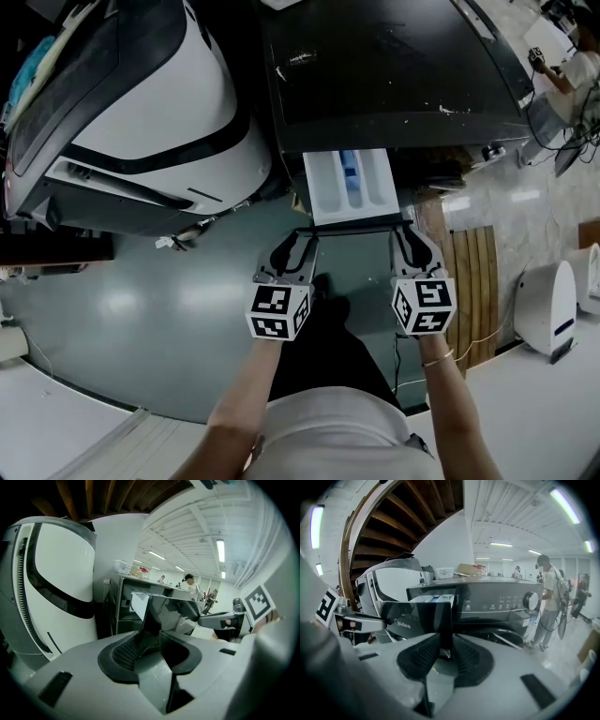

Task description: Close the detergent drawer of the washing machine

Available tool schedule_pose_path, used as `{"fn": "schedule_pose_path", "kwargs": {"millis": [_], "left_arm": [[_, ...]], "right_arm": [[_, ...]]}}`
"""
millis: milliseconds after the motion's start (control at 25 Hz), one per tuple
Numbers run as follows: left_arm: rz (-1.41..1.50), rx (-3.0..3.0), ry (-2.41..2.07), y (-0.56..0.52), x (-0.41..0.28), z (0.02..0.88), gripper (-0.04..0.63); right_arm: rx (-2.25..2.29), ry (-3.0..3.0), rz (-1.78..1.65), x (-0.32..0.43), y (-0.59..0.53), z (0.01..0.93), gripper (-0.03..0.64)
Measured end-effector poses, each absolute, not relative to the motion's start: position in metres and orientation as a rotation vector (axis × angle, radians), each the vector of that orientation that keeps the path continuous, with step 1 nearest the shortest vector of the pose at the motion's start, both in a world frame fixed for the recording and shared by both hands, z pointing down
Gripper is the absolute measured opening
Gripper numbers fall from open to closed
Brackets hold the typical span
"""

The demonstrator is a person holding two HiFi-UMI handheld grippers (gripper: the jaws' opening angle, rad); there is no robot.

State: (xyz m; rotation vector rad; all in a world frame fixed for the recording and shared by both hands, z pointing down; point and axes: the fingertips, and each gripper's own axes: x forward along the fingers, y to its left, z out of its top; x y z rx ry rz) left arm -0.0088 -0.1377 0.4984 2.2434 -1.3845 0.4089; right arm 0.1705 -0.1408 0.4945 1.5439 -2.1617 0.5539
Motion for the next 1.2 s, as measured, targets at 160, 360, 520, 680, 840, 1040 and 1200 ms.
{"fn": "schedule_pose_path", "kwargs": {"millis": [160, 360, 520, 680, 840, 1040, 1200], "left_arm": [[0.408, 2.247, -1.390, -0.146, -0.010, 0.498, 0.129], [0.405, 2.242, -1.401, -0.156, -0.012, 0.497, 0.129], [0.403, 2.240, -1.397, -0.164, -0.013, 0.497, 0.129], [0.406, 2.244, -1.400, -0.172, -0.015, 0.496, 0.127], [0.404, 2.244, -1.408, -0.178, -0.016, 0.496, 0.128], [0.394, 2.233, -1.415, -0.188, -0.018, 0.496, 0.129], [0.395, 2.228, -1.420, -0.197, -0.017, 0.496, 0.129]], "right_arm": [[1.556, -2.161, 0.548, 0.169, -0.149, 0.494, 0.071], [1.581, -2.157, 0.556, 0.167, -0.159, 0.493, 0.071], [1.589, -2.158, 0.554, 0.166, -0.167, 0.493, 0.071], [1.598, -2.156, 0.556, 0.164, -0.173, 0.492, 0.071], [1.604, -2.151, 0.550, 0.163, -0.180, 0.492, 0.071], [1.607, -2.152, 0.540, 0.161, -0.190, 0.492, 0.071], [1.607, -2.150, 0.535, 0.162, -0.198, 0.491, 0.071]]}}
